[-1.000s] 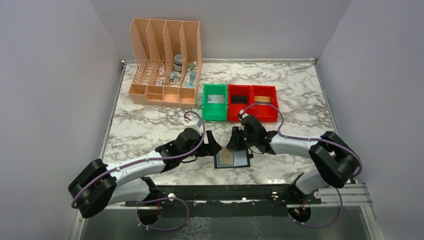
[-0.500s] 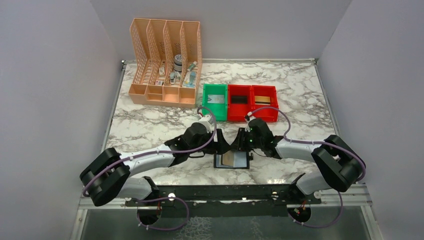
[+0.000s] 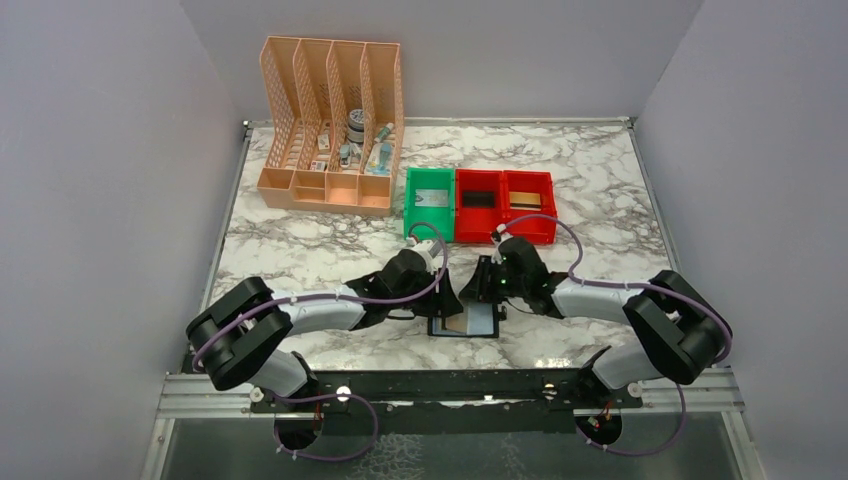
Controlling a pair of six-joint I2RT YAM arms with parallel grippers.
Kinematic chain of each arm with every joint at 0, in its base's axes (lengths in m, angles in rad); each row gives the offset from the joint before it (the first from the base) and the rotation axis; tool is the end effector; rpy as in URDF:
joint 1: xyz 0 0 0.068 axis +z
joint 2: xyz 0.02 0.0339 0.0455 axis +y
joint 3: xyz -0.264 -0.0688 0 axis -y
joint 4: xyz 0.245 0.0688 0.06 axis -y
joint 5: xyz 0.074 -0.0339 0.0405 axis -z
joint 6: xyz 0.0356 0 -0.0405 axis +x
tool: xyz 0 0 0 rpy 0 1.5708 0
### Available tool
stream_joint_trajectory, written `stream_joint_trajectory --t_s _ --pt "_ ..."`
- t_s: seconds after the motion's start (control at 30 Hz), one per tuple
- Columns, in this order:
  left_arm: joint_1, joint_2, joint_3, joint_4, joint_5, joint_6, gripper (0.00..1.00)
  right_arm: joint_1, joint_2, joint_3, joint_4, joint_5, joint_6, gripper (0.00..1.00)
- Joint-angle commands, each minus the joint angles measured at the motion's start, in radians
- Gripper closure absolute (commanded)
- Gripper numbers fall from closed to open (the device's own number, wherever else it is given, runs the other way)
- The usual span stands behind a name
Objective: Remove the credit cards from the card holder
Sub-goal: Remove the credit card from the card holder.
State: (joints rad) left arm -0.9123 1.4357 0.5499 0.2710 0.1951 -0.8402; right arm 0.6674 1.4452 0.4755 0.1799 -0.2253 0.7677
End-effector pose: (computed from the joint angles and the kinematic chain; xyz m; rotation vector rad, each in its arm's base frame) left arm 0.1628 -0.2216 0.1605 0.2112 2.4296 -1.1221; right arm 0.1926 0.1619 0.1301 0.0092 2.5486 0.9061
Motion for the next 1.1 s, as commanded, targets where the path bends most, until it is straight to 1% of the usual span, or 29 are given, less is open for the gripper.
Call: stream_joint_trajectory --t_s 0.0,0.1,0.2,0.33,0.37,0.43,0.53,0.6,0.7,0.83,0.97,1.07 --pt "-0.01 0.016 0.015 0.035 0.0 -0.02 0.48 0.0 -0.038 -0.007 -0.088 -0.047 0.002 0.75" --pt "-0.013 0.022 0.008 0.036 -0.011 -0.022 0.56 0.0 -0.084 0.025 -0.121 -0.068 -0.009 0.72" --pt "-0.015 0.028 0.006 0.036 -0.014 -0.025 0.63 -0.001 -0.138 0.06 -0.191 -0.038 -0.019 0.68" --pt "-0.017 0.021 0.005 0.034 -0.026 -0.025 0.71 0.0 -0.204 0.087 -0.298 0.052 -0.031 0.68" --pt "-0.016 0.02 0.003 0.033 -0.033 -0.025 0.72 0.0 -0.216 0.091 -0.317 0.064 -0.034 0.69" --pt "-0.016 0.016 0.003 0.016 -0.047 -0.025 0.75 0.0 -0.229 0.091 -0.334 0.059 -0.041 0.7" --pt "-0.017 0.013 0.017 -0.037 -0.072 -0.009 0.81 -0.001 -0.227 0.08 -0.322 0.011 -0.034 0.73" --pt "-0.017 0.005 0.023 -0.07 -0.089 0.002 0.81 0.0 -0.217 0.057 -0.283 -0.031 -0.013 0.74" --pt "-0.017 -0.007 0.022 -0.101 -0.107 0.011 0.78 0.0 -0.187 0.015 -0.199 -0.103 0.022 0.74" --pt "-0.016 -0.014 0.015 -0.092 -0.094 0.01 0.78 0.0 -0.104 -0.005 -0.117 -0.187 0.04 0.75" --pt "-0.017 -0.012 0.011 -0.074 -0.079 0.003 0.8 0.0 -0.027 -0.002 -0.085 -0.203 0.048 0.76" --pt "-0.016 -0.016 0.012 -0.086 -0.086 0.005 0.79 0.0 -0.003 -0.017 -0.047 -0.195 0.067 0.77"
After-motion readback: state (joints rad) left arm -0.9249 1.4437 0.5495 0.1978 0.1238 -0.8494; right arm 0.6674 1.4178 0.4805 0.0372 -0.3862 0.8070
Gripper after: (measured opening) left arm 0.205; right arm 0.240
